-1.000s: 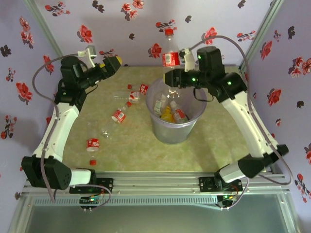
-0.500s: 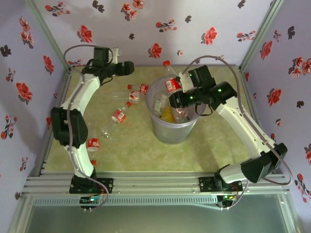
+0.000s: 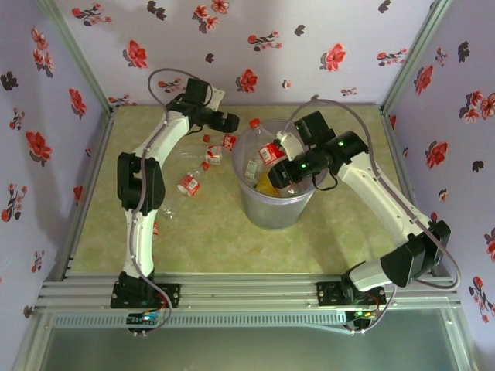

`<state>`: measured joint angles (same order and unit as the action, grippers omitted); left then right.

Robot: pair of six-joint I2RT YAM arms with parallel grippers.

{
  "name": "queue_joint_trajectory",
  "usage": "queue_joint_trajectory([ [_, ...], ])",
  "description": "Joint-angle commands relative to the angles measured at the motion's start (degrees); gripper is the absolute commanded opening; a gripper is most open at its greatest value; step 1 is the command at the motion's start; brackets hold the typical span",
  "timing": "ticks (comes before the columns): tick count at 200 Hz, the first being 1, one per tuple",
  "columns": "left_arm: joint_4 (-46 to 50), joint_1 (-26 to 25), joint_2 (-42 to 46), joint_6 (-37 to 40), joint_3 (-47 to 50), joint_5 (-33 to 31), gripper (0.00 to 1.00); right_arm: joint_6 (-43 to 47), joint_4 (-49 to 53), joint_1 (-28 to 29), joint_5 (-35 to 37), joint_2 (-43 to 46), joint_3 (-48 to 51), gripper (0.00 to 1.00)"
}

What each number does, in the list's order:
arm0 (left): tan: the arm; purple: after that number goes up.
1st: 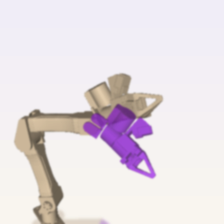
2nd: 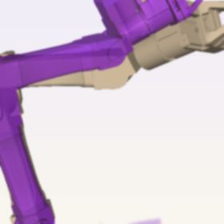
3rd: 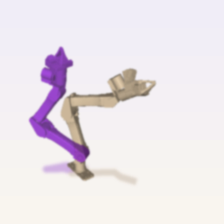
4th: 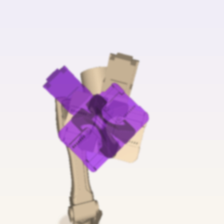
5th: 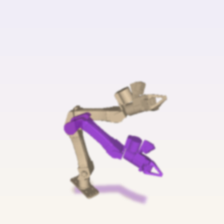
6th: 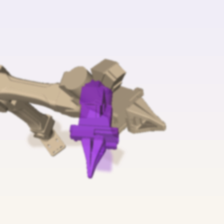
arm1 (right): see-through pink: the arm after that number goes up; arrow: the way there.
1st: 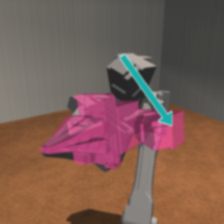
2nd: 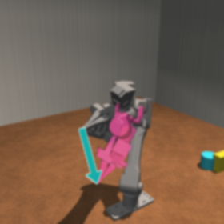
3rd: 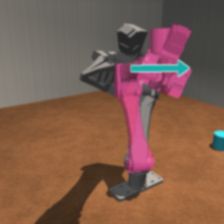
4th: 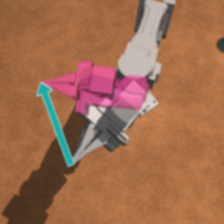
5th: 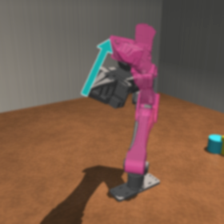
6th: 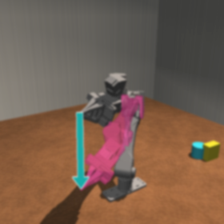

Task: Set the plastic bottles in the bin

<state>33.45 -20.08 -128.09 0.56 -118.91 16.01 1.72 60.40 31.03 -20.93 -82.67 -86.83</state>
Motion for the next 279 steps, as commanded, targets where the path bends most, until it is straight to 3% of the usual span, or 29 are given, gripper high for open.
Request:
queue_joint_trajectory([
  [1, 2.87, -0.73, -1.92, 4.93, -2.61, -0.46, 1.00, 3.14, 5.67, 0.18, 0.86, -0.44, -3.28, 0.70],
  [43, 4.59, -0.89, -4.38, 6.74, -3.36, -0.51, 1.00, 3.17, 6.06, -0.44, 4.88, -0.50, -9.33, 0.74],
  [94, 6.55, -0.77, -6.71, 6.83, -4.23, -0.76, 0.97, -5.33, -1.25, -0.44, 7.56, -6.43, -14.18, 0.50],
  [160, 5.88, -0.56, -5.30, 5.40, -0.23, -3.24, 0.88, -6.87, 6.26, 2.74, 15.05, -12.86, -10.56, 0.45],
  [209, 6.47, -0.51, -4.45, 5.74, 1.01, -5.33, 0.83, -7.65, 7.96, 3.08, 18.09, -11.69, -7.08, 0.44],
  [233, 7.97, -0.50, -4.15, 5.69, 0.97, -6.14, 0.73, -7.34, 9.65, 2.67, 20.75, -10.18, -9.24, 0.44],
  [256, 9.46, -0.59, -3.03, 5.85, 1.42, -6.43, 0.68, -7.43, 9.35, 1.47, 19.74, -7.63, -11.29, 0.49],
  [279, 8.62, -0.93, -0.42, 8.00, 2.44, -6.39, 0.71, -7.14, 7.79, 0.50, 17.32, -5.04, -12.59, 0.56],
])
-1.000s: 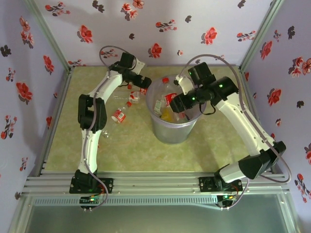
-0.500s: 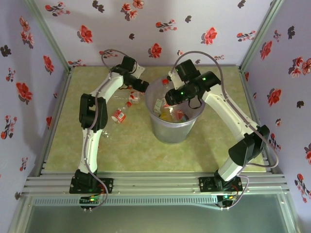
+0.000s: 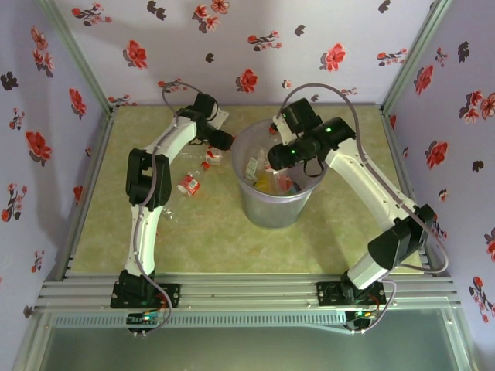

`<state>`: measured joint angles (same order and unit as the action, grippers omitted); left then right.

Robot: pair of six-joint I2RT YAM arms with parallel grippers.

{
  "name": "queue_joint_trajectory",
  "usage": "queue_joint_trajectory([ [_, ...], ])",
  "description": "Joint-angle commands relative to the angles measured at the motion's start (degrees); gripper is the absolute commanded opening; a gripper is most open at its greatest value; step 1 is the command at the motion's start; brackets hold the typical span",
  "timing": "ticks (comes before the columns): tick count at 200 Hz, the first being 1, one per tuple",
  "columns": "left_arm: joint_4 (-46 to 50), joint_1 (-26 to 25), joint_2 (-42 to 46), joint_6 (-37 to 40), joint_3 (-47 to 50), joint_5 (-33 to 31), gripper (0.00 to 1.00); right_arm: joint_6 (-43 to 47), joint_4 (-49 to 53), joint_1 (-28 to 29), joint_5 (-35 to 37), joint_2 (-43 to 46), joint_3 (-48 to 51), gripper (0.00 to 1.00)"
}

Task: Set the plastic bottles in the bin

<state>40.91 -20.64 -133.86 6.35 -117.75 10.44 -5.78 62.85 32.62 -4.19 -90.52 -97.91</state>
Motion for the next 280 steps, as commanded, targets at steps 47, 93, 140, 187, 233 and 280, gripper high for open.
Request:
queue_joint_trajectory([
  [47, -0.53, -0.62, 3.61, 10.61, -3.15, -0.51, 1.00, -0.62, 2.46, -2.81, -3.36, 4.66, -0.76, 0.58],
  [93, 5.18, -0.56, -6.53, 15.17, -16.56, 4.39, 1.00, -2.15, 1.57, -2.87, -3.68, 5.38, 0.88, 0.58],
  [140, 11.32, -2.29, -13.71, 19.01, -26.47, 6.69, 1.00, -4.37, -0.25, -2.83, -3.58, 8.77, 4.71, 0.58],
  [187, 15.51, -3.71, -15.58, 20.15, -26.57, 3.38, 1.00, -4.85, -0.41, -2.82, -3.10, 10.60, 6.67, 0.58],
  [233, 19.15, -3.62, -15.75, 19.77, -25.17, -1.50, 1.00, -5.73, -2.35, -2.83, -3.79, 11.82, 8.17, 0.58],
  [280, 19.46, -3.57, -15.15, 18.73, -24.07, -6.73, 0.84, -5.80, -3.32, -2.83, -4.09, 11.72, 8.06, 0.58],
])
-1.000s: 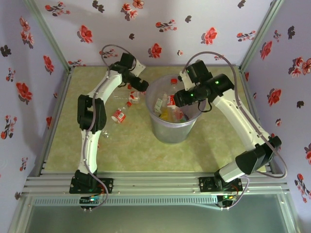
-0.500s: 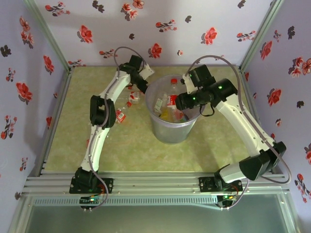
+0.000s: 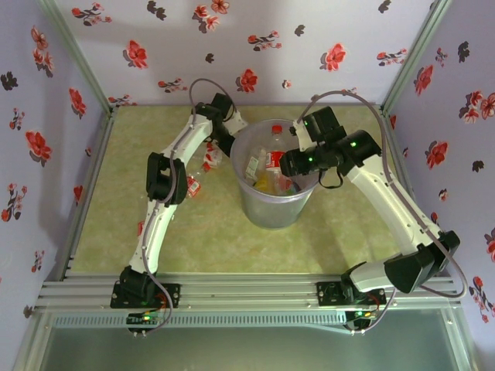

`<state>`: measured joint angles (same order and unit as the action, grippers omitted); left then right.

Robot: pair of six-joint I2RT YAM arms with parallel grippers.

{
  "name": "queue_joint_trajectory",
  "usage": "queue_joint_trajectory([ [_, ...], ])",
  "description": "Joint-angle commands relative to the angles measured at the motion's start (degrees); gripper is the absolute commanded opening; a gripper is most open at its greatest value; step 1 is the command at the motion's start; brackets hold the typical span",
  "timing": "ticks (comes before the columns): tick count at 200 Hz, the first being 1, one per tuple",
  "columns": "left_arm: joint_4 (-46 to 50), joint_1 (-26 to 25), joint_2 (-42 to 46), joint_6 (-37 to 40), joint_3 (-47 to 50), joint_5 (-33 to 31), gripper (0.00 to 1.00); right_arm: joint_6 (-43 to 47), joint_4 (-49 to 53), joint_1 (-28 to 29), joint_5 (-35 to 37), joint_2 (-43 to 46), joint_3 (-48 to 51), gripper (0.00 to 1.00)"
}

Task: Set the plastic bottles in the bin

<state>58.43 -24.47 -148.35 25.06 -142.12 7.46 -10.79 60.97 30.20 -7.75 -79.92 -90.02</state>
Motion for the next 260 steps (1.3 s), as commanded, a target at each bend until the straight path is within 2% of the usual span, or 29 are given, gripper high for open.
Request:
queue_joint_trajectory([
  [1, 1.90, 0.28, -0.64, 0.05, 0.28, -3.85, 0.83, -0.80, -1.46, -0.40, -0.56, 1.10, 0.18, 0.58],
  [35, 0.93, 0.28, -0.94, 0.23, 0.50, -5.44, 0.75, -0.75, -1.56, -0.40, -0.38, 1.24, 0.19, 0.59],
  [83, 0.64, 0.28, -2.10, 0.05, 0.53, -6.75, 0.73, -1.03, -2.05, -0.40, -0.46, 1.74, 0.11, 0.60],
  [117, 0.34, 0.46, -2.01, -0.96, 0.62, -6.95, 0.62, -2.13, -5.10, -0.40, -0.21, 4.17, 1.47, 0.63],
  [199, -4.95, 1.45, 4.84, -4.14, 3.75, -4.74, 0.39, -4.68, -10.96, -1.23, 5.10, 11.22, 3.76, 0.69],
  [260, -3.00, 1.87, 9.49, -5.48, 4.15, -4.77, 0.34, -4.13, -11.49, -2.50, 4.76, 13.73, 5.00, 0.69],
])
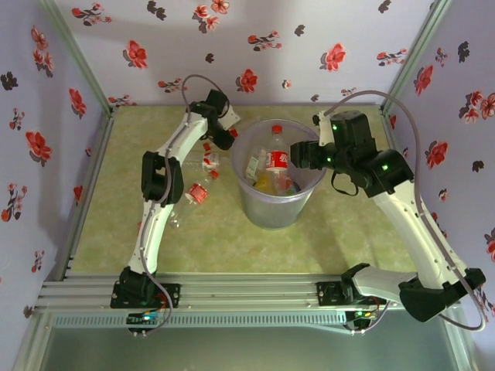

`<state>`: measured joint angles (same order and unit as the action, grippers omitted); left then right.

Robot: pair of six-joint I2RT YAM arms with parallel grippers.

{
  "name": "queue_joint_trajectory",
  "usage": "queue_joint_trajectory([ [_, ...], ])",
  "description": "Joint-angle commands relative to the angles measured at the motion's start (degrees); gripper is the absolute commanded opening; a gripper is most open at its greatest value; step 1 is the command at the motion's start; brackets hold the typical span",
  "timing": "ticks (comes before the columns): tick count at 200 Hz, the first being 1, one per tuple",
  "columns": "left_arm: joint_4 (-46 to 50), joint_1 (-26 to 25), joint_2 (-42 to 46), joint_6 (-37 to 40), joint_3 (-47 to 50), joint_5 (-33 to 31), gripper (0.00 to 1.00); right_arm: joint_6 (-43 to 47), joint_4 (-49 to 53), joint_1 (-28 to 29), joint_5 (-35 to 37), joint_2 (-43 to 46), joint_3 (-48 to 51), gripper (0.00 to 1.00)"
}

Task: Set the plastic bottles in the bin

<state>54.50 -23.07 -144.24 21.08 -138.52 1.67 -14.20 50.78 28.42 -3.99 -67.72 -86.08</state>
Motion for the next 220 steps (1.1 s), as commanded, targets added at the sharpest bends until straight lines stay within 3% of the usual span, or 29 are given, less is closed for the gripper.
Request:
queue_joint_trajectory([
  [1, 0.99, 0.52, 5.47, -1.53, 0.67, 1.04, 0.34, -0.69, -1.39, -0.73, 1.00, 1.58, 1.12, 0.69],
  [75, -6.84, 3.50, 18.79, -8.71, 14.82, 0.33, 0.30, -2.15, -3.10, -1.77, -0.23, 0.67, -1.05, 0.69],
  [148, -26.39, 5.67, 49.23, -20.93, 46.08, -6.58, 0.32, -9.05, -14.17, -1.21, -5.98, -3.70, -1.99, 0.73],
  [174, -29.25, 4.70, 60.27, -26.68, 54.87, -6.13, 0.32, -9.38, -16.73, 2.74, -7.41, -8.65, -6.88, 0.79],
  [220, -32.09, -0.78, 72.08, -35.96, 63.40, 1.37, 0.33, -11.61, -26.19, 10.25, -9.16, -19.47, -14.55, 0.91],
])
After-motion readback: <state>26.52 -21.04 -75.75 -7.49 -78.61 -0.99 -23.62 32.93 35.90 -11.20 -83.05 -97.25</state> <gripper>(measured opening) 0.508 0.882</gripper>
